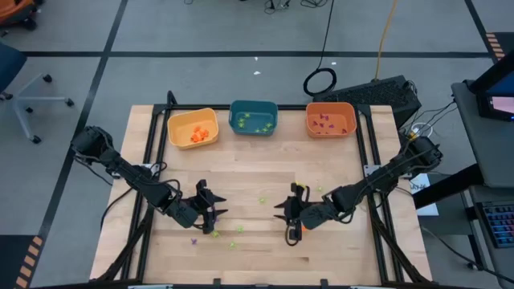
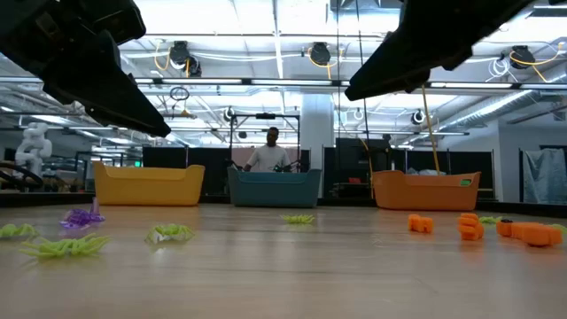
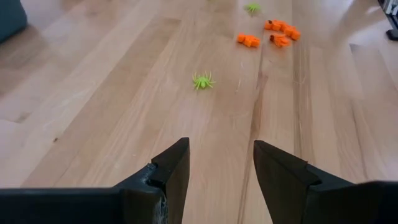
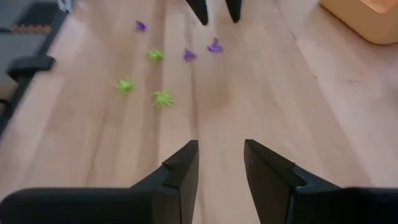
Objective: Sort Halloween decoration
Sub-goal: Put the violet witch hat toy into the orange bin
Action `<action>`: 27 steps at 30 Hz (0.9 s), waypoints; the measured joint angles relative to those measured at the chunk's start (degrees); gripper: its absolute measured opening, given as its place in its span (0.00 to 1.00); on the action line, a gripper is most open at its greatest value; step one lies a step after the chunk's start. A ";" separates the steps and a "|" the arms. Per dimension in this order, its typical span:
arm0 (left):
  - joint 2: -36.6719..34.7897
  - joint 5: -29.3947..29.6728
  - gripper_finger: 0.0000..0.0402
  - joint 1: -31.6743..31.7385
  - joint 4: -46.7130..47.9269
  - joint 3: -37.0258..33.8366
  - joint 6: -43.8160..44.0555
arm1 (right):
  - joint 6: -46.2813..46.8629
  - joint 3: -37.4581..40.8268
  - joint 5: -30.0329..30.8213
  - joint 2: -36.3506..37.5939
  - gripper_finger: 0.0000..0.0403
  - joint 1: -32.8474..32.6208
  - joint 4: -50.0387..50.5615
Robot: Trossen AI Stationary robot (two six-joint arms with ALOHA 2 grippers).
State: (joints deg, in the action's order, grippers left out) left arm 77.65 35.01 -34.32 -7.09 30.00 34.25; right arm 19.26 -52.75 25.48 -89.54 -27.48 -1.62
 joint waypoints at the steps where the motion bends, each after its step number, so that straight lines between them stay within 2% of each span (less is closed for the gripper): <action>1: 0.00 0.21 0.44 -0.18 0.00 0.00 0.01 | 0.03 1.06 0.33 -0.31 0.28 -0.61 -2.52; 6: 0.00 -0.24 0.44 -1.33 0.74 0.02 -0.01 | -0.30 4.22 0.35 -2.64 0.28 -2.68 -10.52; 11: 0.00 -0.25 0.44 -2.24 4.64 0.07 0.20 | -0.21 4.44 0.28 -6.44 0.28 -3.32 -12.65; 13: 0.00 -0.11 0.44 -1.45 7.57 0.07 2.75 | -0.21 4.46 0.17 -8.27 0.28 -3.48 -14.50; 18: 0.00 -4.07 0.44 -0.37 14.07 0.07 9.55 | -0.49 4.44 0.04 -11.09 0.28 -3.81 -19.15; 27: 0.00 -2.13 0.44 -3.66 18.18 0.07 18.00 | -0.28 4.42 0.19 -11.42 0.28 -3.92 -20.03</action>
State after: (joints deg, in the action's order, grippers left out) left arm 77.65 32.88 -37.98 11.08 30.06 52.25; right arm 18.98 -48.34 25.67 -100.97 -31.40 -21.65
